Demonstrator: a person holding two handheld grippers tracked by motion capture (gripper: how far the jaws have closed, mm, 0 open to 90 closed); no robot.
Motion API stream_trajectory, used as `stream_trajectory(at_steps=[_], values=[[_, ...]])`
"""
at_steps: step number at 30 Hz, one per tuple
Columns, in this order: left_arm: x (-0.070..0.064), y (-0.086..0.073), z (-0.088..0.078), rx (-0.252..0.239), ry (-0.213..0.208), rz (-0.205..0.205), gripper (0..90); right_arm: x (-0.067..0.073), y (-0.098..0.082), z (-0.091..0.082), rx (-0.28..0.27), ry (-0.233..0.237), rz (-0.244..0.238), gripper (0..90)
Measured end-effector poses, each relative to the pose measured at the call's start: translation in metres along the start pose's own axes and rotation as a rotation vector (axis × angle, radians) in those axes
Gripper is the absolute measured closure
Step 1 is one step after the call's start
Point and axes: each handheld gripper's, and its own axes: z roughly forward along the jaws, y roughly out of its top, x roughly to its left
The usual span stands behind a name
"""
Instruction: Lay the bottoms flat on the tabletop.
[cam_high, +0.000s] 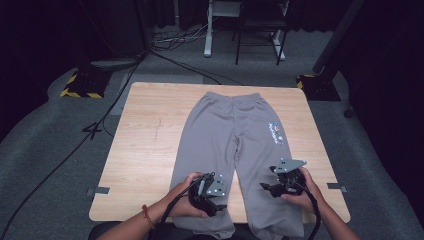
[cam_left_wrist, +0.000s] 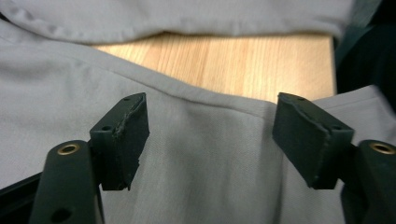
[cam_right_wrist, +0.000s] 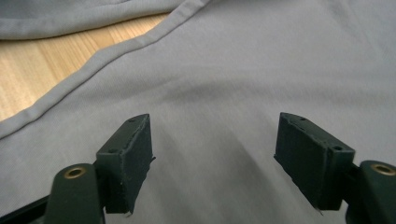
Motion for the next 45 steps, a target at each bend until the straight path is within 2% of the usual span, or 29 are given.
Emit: stream_trajectory(at_steps=[2,3,4,6,7,8,11,13,14,18,23,25,27,28,29,31,32,33,34,35,36,38,40,42,45], values=[[0.001,-0.002,0.004,0.004,-0.026,-0.014,28.8,-0.001,0.005,0.004,-0.009,0.004,-0.003,27.5],[0.002,-0.004,0.004,-0.001,-0.052,-0.027,29.3,-0.001,0.008,0.006,-0.008,0.004,-0.006,26.9],[0.003,-0.006,0.005,-0.012,-0.061,-0.040,29.6,-0.001,0.010,0.009,-0.008,0.001,-0.013,26.8],[0.006,-0.012,0.005,-0.022,-0.104,-0.067,29.5,-0.001,0.012,0.015,-0.010,0.025,-0.010,26.6],[0.008,-0.016,0.004,-0.036,-0.122,-0.065,29.4,-0.001,0.011,0.020,0.001,0.038,-0.014,26.3],[0.006,-0.020,0.004,-0.050,-0.112,-0.054,28.6,0.000,0.009,0.022,0.007,0.050,-0.014,25.5],[0.002,-0.030,0.000,-0.088,-0.112,-0.036,28.0,-0.001,0.000,0.017,0.001,0.081,0.025,25.4],[0.001,-0.036,-0.005,-0.086,-0.115,-0.036,28.0,0.000,-0.011,0.010,-0.012,0.086,0.043,24.8],[0.001,-0.040,-0.007,-0.089,-0.122,-0.023,28.0,0.001,-0.015,0.006,-0.015,0.089,0.040,24.8],[0.004,-0.053,-0.017,-0.092,-0.123,-0.020,28.0,0.002,-0.036,-0.013,-0.015,0.082,0.047,24.7],[0.006,-0.063,-0.026,-0.084,-0.109,-0.046,27.5,0.004,-0.054,-0.030,-0.003,0.065,0.067,24.7],[0.006,-0.065,-0.029,-0.069,-0.101,-0.079,26.9,0.003,-0.059,-0.036,0.012,0.062,0.069,24.7],[0.004,-0.067,-0.034,-0.066,-0.120,-0.084,26.1,0.003,-0.064,-0.041,0.020,0.063,0.069,24.7],[0.004,-0.068,-0.037,-0.084,-0.122,-0.096,25.0,0.004,-0.065,-0.044,0.040,0.064,0.063,24.7],[0.004,-0.069,-0.041,-0.107,-0.113,-0.098,24.9,0.004,-0.065,-0.047,0.051,0.060,0.060,25.6],[0.010,-0.071,-0.053,-0.168,-0.083,-0.137,24.6,0.002,-0.066,-0.052,0.030,0.033,0.059,27.0],[0.017,-0.073,-0.065,-0.205,-0.037,-0.171,23.9,0.000,-0.065,-0.054,0.008,0.024,0.072,27.0],[0.022,-0.074,-0.072,-0.219,-0.001,-0.183,22.8,-0.005,-0.063,-0.061,-0.046,0.008,0.102,28.0],[0.024,-0.075,-0.075,-0.218,0.019,-0.192,22.0,-0.008,-0.060,-0.066,-0.075,-0.015,0.109,27.5],[0.029,-0.076,-0.082,-0.209,0.058,-0.201,21.3,-0.010,-0.058,-0.068,-0.088,-0.025,0.111,26.9],[0.034,-0.077,-0.088,-0.192,0.109,-0.193,19.4,-0.013,-0.054,-0.073,-0.108,-0.043,0.114,25.9],[0.042,-0.081,-0.096,-0.156,0.182,-0.197,17.9,-0.020,-0.046,-0.081,-0.135,-0.093,0.105,25.3],[0.051,-0.087,-0.102,-0.148,0.228,-0.222,17.7,-0.026,-0.041,-0.086,-0.149,-0.114,0.105,25.1],[0.059,-0.094,-0.104,-0.136,0.264,-0.252,17.9,-0.033,-0.039,-0.090,-0.152,-0.166,0.102,24.7],[0.072,-0.109,-0.107,-0.131,0.297,-0.309,18.4,-0.045,-0.040,-0.091,-0.151,-0.207,0.127,22.2]])
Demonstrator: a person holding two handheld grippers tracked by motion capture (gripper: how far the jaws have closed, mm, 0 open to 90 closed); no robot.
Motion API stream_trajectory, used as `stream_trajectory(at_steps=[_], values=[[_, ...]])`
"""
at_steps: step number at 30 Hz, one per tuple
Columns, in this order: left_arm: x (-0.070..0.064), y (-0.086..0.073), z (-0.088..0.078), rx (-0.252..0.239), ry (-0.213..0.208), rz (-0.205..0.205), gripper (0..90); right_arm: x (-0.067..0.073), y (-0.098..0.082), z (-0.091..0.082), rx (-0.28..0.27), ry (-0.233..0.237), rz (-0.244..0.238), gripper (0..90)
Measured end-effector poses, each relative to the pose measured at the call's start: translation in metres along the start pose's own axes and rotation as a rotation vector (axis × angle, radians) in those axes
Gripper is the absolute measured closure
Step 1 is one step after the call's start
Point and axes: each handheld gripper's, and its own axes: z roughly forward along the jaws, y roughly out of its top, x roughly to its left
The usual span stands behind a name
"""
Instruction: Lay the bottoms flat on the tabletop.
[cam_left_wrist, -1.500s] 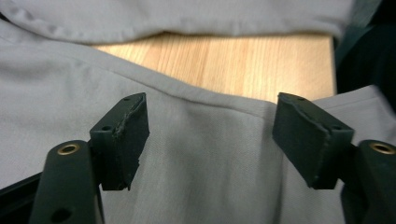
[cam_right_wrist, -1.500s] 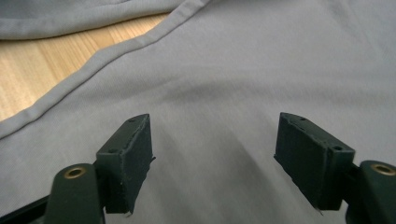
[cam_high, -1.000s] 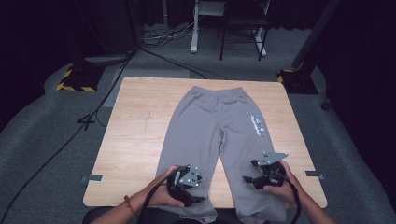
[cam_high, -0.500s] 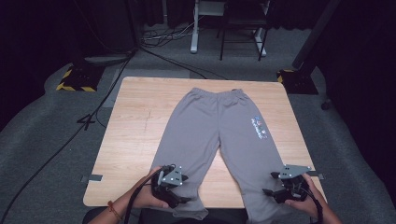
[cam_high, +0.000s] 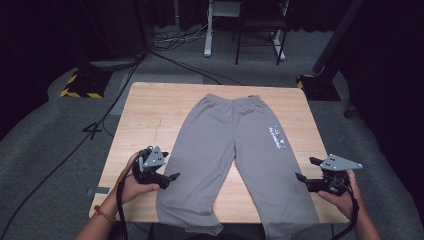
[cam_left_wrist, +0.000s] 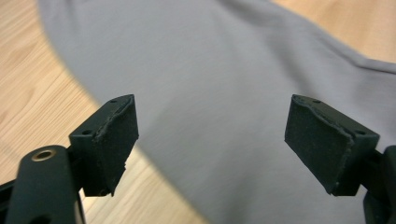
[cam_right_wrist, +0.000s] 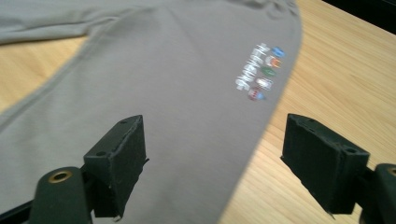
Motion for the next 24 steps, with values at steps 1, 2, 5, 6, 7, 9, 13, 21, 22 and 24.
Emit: stream_trajectory(at_steps=[1,2,5,6,7,9,13,21,22,24], values=[[0.005,-0.004,0.000,0.014,0.015,-0.011,18.7,-0.005,-0.002,0.001,0.004,-0.015,0.008,22.6],[0.008,-0.007,0.000,0.019,0.019,-0.024,18.7,-0.009,-0.005,0.002,0.005,-0.041,0.019,22.2],[0.019,-0.018,0.002,0.052,0.039,-0.055,19.4,-0.018,-0.017,0.006,0.019,-0.064,0.062,22.4],[0.022,-0.022,0.003,0.061,0.037,-0.071,19.3,-0.021,-0.021,0.008,0.026,-0.070,0.076,22.5],[0.025,-0.026,0.003,0.072,0.043,-0.077,19.1,-0.025,-0.027,0.010,0.038,-0.080,0.096,22.6],[0.031,-0.034,0.003,0.084,0.048,-0.096,19.1,-0.033,-0.042,0.015,0.057,-0.103,0.143,22.5],[0.039,-0.050,-0.002,0.061,0.040,-0.136,19.1,-0.045,-0.063,0.020,0.074,-0.126,0.214,22.8],[0.041,-0.071,-0.002,0.074,0.045,-0.209,18.2,-0.047,-0.079,0.024,0.088,-0.148,0.277,22.3],[0.040,-0.072,-0.003,0.077,0.052,-0.209,18.1,-0.046,-0.078,0.024,0.088,-0.154,0.274,22.3],[0.039,-0.072,-0.003,0.075,0.053,-0.215,18.1,-0.046,-0.079,0.024,0.087,-0.151,0.272,22.2]])
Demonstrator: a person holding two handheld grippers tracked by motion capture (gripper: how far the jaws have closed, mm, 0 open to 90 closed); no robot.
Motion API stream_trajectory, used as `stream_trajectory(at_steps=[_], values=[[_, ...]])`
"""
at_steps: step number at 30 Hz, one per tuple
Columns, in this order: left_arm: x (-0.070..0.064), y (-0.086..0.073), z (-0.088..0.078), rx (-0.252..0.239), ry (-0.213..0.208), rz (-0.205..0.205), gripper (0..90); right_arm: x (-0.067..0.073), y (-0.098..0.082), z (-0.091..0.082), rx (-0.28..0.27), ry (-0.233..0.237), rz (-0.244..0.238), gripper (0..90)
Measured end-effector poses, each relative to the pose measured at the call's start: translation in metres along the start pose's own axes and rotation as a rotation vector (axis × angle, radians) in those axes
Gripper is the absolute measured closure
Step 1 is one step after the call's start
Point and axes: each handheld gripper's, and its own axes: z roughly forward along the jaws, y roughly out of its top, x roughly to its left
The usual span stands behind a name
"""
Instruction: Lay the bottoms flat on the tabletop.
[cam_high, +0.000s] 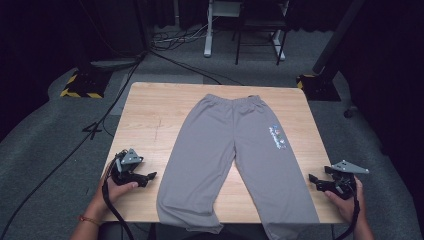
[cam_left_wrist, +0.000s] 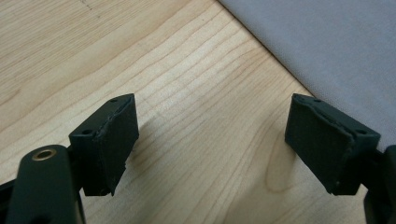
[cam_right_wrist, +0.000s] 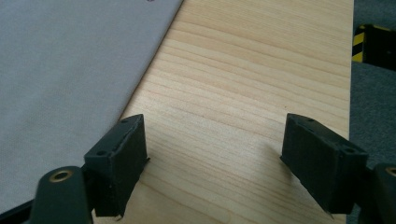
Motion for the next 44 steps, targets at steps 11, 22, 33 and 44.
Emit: stream_trajectory(at_steps=[11,22,33,44], values=[[-0.0001,-0.0003,-0.0008,0.002,0.006,-0.002,19.3,-0.0017,0.0005,0.0011,0.010,0.010,0.024,21.0],[-0.0004,0.0003,0.0001,0.000,0.019,-0.020,18.6,-0.0018,0.0007,0.0013,0.011,0.010,0.029,21.0],[-0.0004,0.0004,0.0005,0.000,0.021,-0.026,17.8,-0.0018,0.0007,0.0013,0.011,0.011,0.029,21.1],[-0.0005,0.0006,0.0008,0.002,0.023,-0.032,17.0,-0.0020,0.0006,0.0013,0.011,0.011,0.027,21.2]])
